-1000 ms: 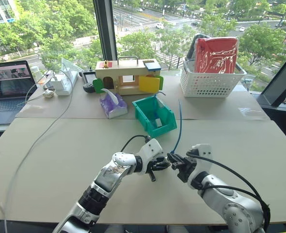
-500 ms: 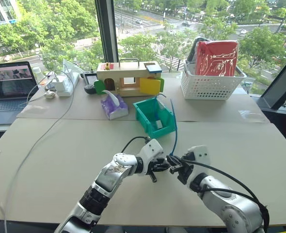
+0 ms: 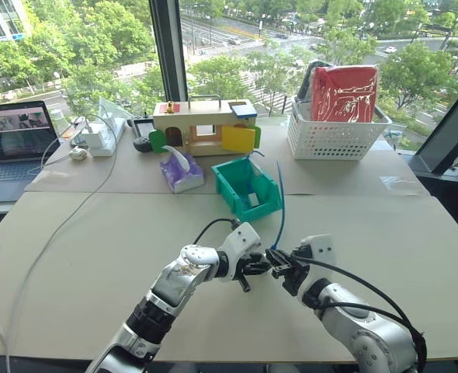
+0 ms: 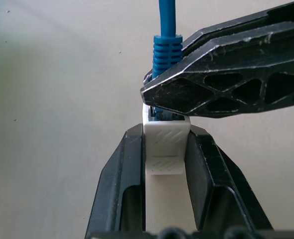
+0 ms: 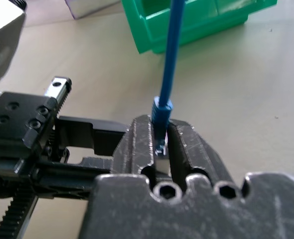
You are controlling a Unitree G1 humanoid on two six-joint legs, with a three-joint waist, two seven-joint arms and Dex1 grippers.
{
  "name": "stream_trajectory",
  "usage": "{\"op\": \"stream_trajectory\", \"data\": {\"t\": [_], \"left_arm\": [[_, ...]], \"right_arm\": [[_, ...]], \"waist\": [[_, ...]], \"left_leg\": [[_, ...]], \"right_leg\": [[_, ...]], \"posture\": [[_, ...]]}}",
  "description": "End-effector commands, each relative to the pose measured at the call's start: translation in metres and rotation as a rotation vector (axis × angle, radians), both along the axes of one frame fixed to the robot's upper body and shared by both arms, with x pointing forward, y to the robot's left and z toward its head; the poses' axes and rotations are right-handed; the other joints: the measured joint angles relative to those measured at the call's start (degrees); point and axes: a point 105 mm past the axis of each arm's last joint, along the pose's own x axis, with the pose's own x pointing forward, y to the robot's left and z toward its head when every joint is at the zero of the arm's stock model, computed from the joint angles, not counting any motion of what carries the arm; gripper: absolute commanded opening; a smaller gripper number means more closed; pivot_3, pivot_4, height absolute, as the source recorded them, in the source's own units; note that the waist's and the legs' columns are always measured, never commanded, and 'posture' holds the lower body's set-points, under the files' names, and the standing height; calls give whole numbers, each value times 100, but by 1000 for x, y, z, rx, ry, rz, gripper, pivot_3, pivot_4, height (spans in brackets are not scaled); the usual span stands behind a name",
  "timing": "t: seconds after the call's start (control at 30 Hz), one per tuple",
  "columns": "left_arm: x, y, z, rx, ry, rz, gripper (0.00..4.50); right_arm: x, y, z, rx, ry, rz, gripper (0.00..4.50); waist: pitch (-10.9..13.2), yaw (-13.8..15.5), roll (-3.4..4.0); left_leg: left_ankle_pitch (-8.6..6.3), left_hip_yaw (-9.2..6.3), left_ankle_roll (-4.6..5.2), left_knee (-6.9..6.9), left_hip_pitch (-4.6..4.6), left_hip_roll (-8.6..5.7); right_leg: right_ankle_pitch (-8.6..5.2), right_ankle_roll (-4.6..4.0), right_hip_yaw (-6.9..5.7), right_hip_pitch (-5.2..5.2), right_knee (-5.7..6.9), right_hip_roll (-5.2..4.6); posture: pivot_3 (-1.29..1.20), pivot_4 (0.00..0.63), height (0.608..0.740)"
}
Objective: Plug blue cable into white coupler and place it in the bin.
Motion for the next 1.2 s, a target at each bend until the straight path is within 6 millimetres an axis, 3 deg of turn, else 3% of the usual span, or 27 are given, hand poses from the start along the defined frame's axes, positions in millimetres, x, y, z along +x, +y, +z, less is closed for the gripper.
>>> {"op": "stream_trajectory", "data": {"t": [0.03,0.13,0.27,0.37,0.6,0.77,0.83,0.87,1.07,1.1,1.2], "left_arm": [[8,9,-7,37,-1,64,620],[8,9,-7,35,-1,65,620],[8,9,-7,35,-1,66,620],[8,9,-7,35,-1,67,620],[7,9,-7,33,2,67,620],[9,8,-5,30,-21,62,620],[10,9,-2,14,-32,56,1626],[11,9,-1,8,-32,53,1832],[14,17,6,-9,-37,36,4103],[16,22,7,-6,-43,29,4353],[20,32,8,16,-75,16,4353]], "right_arm": [[-8,-6,-34,-48,143,-11,2189],[-7,-6,-34,-57,140,-14,3113],[-7,-4,-33,-38,136,-6,3113],[-5,-4,-31,-30,126,-10,2390],[-5,-1,-27,-30,100,6,17],[-5,0,-26,-32,93,12,17],[-5,0,-26,-31,94,15,0],[-5,0,-26,-31,94,16,0],[-3,-2,-25,-33,87,14,0],[-2,-3,-24,-33,82,11,0],[1,-5,-18,-20,65,-1,0]], "waist": [[0,0,1],[1,2,1],[2,0,2],[3,0,2],[4,0,2],[4,0,2],[5,0,3],[6,-5,3],[10,-22,6],[11,-24,6],[17,-34,12]], "left_leg": [[0,0,0,0,0,0],[0,0,0,0,-1,0],[0,0,0,0,-2,0],[0,0,0,0,-2,0],[0,0,-1,0,-2,0],[0,0,-1,0,-3,0],[0,0,-1,0,-4,0],[0,0,-1,0,-5,0],[0,0,-1,0,-37,-1],[0,-1,-1,-1,-39,-1],[0,-1,-1,-3,-42,0]], "right_leg": [[0,0,0,0,0,0],[0,0,0,0,-1,0],[-1,0,0,-1,-1,0],[-1,0,0,-1,-2,0],[-1,1,0,-1,-3,0],[-2,1,0,-2,-5,0],[-2,1,0,-2,-5,0],[-2,1,0,-4,-5,0],[-2,0,2,-45,0,0],[-2,0,3,-49,1,0],[-2,0,4,-57,3,1]], "posture": [[0,150,740],[0,150,740],[0,150,740],[0,150,740],[0,150,740],[0,150,740],[0,150,740],[0,150,740],[0,150,740],[0,150,740],[0,150,740]]}}
